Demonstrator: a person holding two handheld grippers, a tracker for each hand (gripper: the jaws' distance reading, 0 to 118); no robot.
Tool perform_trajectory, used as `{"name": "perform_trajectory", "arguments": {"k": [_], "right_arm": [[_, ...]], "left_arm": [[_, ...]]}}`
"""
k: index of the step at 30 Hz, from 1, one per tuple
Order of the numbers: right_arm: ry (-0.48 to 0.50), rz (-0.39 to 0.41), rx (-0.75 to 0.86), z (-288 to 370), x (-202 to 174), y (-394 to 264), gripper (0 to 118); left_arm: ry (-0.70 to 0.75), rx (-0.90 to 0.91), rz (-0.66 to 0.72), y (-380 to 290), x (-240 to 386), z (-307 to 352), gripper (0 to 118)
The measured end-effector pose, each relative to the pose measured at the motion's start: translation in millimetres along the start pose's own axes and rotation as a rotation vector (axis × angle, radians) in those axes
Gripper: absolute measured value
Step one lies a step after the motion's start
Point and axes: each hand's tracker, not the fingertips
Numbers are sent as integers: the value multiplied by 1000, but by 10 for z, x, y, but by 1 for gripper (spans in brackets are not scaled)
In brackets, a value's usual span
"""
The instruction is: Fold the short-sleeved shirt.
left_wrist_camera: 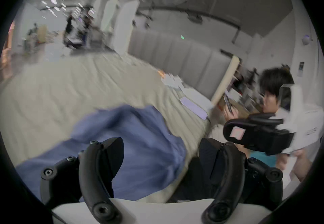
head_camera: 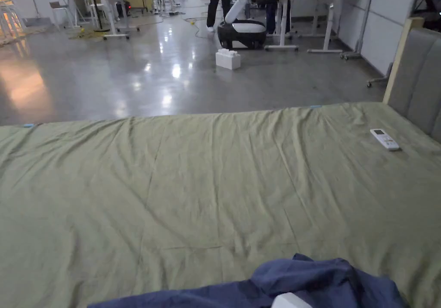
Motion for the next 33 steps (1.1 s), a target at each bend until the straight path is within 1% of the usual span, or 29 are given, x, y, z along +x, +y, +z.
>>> {"name": "perform_trajectory", "arguments": {"k": [3, 5, 7, 8, 10, 11, 14, 16, 17, 18, 19, 20, 22, 33], "right_arm": [[43, 50, 87, -40, -189, 221, 2], [79, 61, 146, -52, -315, 366, 2], [109, 69, 206, -45, -431, 486, 2], [126, 76, 228, -37, -484, 539, 2], [142, 91, 261, 3, -588, 634, 2], [150, 97, 275, 31, -632, 666, 2], [169, 114, 281, 133, -720, 721, 2], [160, 144, 328, 243, -760, 715, 2], [168, 149, 328, 280, -771, 718, 2], [168, 154, 337, 312, -779, 719, 2], [163, 162, 351, 336, -785, 720, 2], [160, 178, 370, 355, -789, 727, 2], [159, 180, 373, 347, -783, 713, 2], [147, 142, 362, 350, -741, 714, 2]], "left_arm": [[207, 167, -21, 175, -96, 918, 89], [381, 253, -57, 239, -84, 1443, 89], [594, 302, -105, 245, 5, 1823, 89], [660, 312, -119, 244, 37, 1973, 87], [779, 350, -144, 214, 97, 2274, 78], [810, 379, -146, 189, 149, 2385, 70], [865, 421, -166, 115, 250, 2642, 34], [892, 406, -163, 70, 308, 2745, 22], [907, 409, -164, 40, 336, 2782, 11], [919, 423, -144, 21, 337, 2823, 6], [902, 433, -109, 10, 341, 2879, 5], [873, 450, -82, -13, 334, 2915, 1], [897, 471, -47, -23, 314, 2935, 1], [865, 439, -51, 37, 313, 2871, 0]]}}
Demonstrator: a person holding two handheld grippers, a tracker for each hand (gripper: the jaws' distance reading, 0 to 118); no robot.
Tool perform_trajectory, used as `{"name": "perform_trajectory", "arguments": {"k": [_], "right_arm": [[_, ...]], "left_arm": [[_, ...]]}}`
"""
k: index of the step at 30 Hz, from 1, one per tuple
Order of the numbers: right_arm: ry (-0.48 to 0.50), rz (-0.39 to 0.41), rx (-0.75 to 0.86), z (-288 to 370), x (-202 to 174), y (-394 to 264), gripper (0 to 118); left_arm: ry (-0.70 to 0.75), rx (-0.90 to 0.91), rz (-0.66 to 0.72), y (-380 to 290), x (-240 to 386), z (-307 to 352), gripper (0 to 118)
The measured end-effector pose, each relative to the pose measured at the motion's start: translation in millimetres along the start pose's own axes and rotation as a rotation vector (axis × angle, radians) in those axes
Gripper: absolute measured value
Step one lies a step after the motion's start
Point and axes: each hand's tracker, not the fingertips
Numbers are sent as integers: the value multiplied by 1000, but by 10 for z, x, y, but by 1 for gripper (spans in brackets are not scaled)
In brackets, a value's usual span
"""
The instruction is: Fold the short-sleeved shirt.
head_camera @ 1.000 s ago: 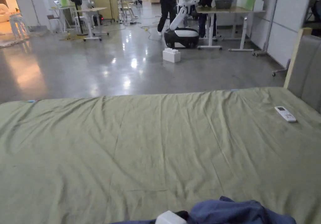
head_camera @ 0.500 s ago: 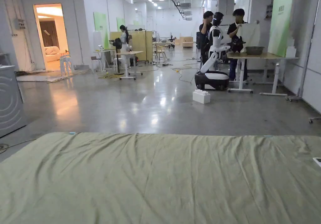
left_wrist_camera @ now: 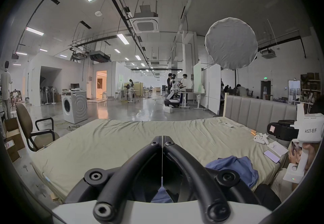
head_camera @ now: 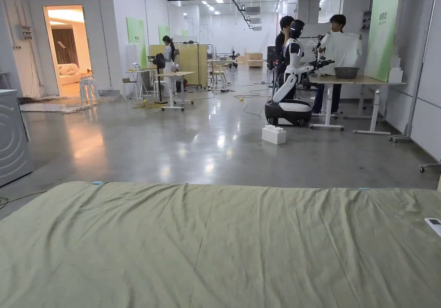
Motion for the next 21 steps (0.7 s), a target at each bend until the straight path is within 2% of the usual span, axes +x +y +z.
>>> {"name": "perform_trajectory", "arguments": {"k": [9, 14, 16, 17, 20, 21], "right_arm": [[-3, -15, -30, -34, 47, -61, 2], [-6, -69, -83, -66, 149, -217, 2], [-13, -108, -163, -95, 181, -329, 2], [-20, -87, -156, -117, 191, -353, 2], [-31, -83, -201, -210, 228, -460, 2], [-31, -86, -215, -238, 241, -492, 2]], "left_arm": [[22, -32, -28, -38, -23, -76, 0], [16, -157, 53, -210, -213, -288, 0], [13, -228, 93, -370, -292, -451, 0], [-5, -286, 128, -478, -347, -554, 0], [-30, -384, 240, -851, -477, -955, 6], [-34, -420, 250, -950, -512, -1127, 16]]}}
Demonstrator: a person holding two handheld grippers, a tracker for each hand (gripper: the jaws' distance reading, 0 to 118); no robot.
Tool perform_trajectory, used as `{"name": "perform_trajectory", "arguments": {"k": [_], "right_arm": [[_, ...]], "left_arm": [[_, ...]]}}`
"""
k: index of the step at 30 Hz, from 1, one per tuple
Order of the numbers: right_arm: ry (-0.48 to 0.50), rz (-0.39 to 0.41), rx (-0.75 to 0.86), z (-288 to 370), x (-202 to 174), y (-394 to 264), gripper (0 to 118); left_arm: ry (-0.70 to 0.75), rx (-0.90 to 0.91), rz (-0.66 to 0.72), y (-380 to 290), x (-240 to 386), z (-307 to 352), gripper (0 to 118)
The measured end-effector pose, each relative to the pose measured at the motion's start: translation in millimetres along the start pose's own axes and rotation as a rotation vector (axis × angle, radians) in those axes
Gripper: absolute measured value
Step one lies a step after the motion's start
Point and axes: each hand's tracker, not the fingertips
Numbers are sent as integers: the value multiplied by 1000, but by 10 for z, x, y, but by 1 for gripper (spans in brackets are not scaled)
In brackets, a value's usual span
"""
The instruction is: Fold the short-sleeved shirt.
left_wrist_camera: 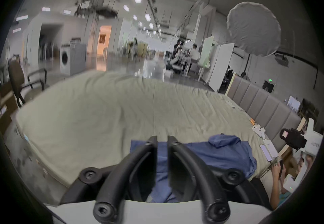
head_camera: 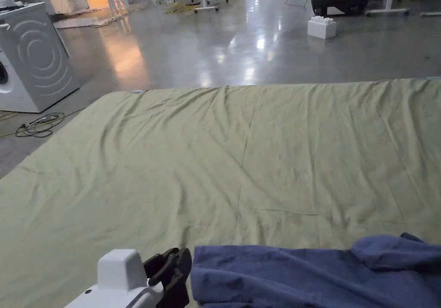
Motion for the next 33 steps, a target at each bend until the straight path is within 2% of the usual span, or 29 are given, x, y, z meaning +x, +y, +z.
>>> {"name": "perform_trajectory", "arguments": {"k": [2, 3, 4, 6, 10, 12, 13, 14, 15, 16, 18, 19, 21, 22, 25, 26, 27, 28, 29, 31, 33], "right_arm": [[-3, -7, -32, -73, 34, -55, 2], [-5, -8, -45, -98, 44, -80, 2], [-11, -7, -57, -118, 57, -109, 2], [-33, -2, -87, -153, 101, -168, 2], [-74, -29, -136, -169, 235, -279, 2], [-97, -39, -148, -147, 282, -314, 2], [-107, -45, -158, -149, 315, -334, 2], [-115, -50, -171, -156, 346, -349, 2], [-125, -53, -180, -153, 379, -384, 2], [-132, -53, -184, -153, 399, -400, 2], [-135, -51, -189, -164, 436, -418, 2], [-136, -47, -194, -186, 441, -416, 2], [-133, -42, -200, -262, 490, -388, 2], [-126, -34, -203, -327, 530, -342, 2], [-118, 68, -158, -617, 664, -100, 3], [-107, 114, -167, -810, 759, 4, 10], [-91, 106, -220, -1008, 865, 60, 32], [-66, 40, -337, -1261, 994, 65, 48], [-53, 59, -377, -1508, 1086, 122, 56], [-62, 6, -433, -1930, 1259, 113, 57], [-77, -53, -491, -2385, 1418, 70, 65]], "left_arm": [[4, -109, 22, 14, -113, -516, 42], [-2, -176, 32, 24, -166, -782, 62], [0, -241, 38, 36, -210, -1040, 73], [15, -359, 76, 50, -292, -1528, 76], [144, -467, -37, -4, -350, -2266, 75], [144, -532, -25, -81, -377, -2467, 70], [140, -569, -16, -138, -385, -2556, 64], [165, -599, -31, -190, -372, -2628, 52], [209, -583, -76, -222, -318, -2617, 29], [181, -543, -113, -220, -261, -2589, 3], [72, -563, -78, -190, -125, -2564, 3], [165, -572, -158, -225, -45, -2613, 3], [162, -609, -247, -299, 5, -2692, 3], [162, -613, -245, -315, -5, -2730, 3], [159, -641, -234, -267, -4, -2762, 3], [153, -657, -254, -262, 4, -2776, 3], [148, -668, -270, -254, 10, -2789, 3], [148, -676, -272, -246, 14, -2807, 3], [151, -684, -265, -221, 58, -2773, 3], [155, -702, -265, -206, 75, -2790, 3], [158, -713, -264, -191, 97, -2791, 3]]}}
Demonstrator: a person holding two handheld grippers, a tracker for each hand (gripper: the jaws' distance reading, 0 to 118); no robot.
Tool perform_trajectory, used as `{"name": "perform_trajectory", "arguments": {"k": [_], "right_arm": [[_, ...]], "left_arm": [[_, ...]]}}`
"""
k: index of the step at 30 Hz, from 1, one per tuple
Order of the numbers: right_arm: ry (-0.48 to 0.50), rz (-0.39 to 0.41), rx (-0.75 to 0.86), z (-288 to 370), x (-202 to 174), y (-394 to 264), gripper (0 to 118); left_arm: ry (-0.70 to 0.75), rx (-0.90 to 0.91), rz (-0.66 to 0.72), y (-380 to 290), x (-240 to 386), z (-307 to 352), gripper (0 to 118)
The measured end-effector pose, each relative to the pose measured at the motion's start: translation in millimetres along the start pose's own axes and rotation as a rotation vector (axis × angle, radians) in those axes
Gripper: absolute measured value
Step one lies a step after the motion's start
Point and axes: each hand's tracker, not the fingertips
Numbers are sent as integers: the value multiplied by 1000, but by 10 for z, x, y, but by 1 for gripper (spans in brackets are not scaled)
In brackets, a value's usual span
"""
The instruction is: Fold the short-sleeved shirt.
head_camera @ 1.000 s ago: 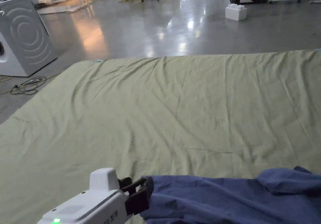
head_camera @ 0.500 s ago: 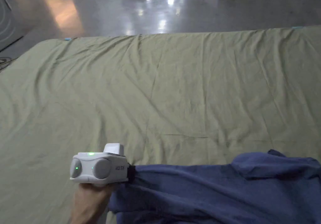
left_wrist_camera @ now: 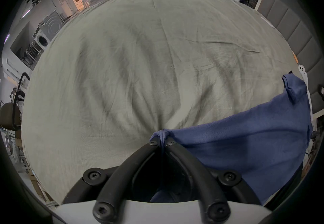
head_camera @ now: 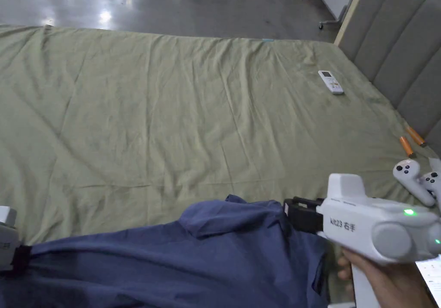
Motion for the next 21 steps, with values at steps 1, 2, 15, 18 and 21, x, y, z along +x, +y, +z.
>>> {"name": "perform_trajectory", "arguments": {"k": [1, 2, 15, 18, 21], "right_arm": [[0, -29, -27, -179, 44, 58, 68], [-12, -42, -66, -366, 86, 88, 68], [-26, 15, -144, -967, -66, -112, 5], [2, -42, -118, -764, -65, -141, 5], [-3, -40, -20, -357, -72, -110, 5]], "left_arm": [[1, -3, -1, -4, 3, 2, 3], [1, -5, -3, -5, 7, 6, 3], [12, 5, -11, -29, 55, 37, 3], [12, 64, -18, -111, 21, 73, 3], [-75, 163, 50, -230, -176, 315, 3]]}}
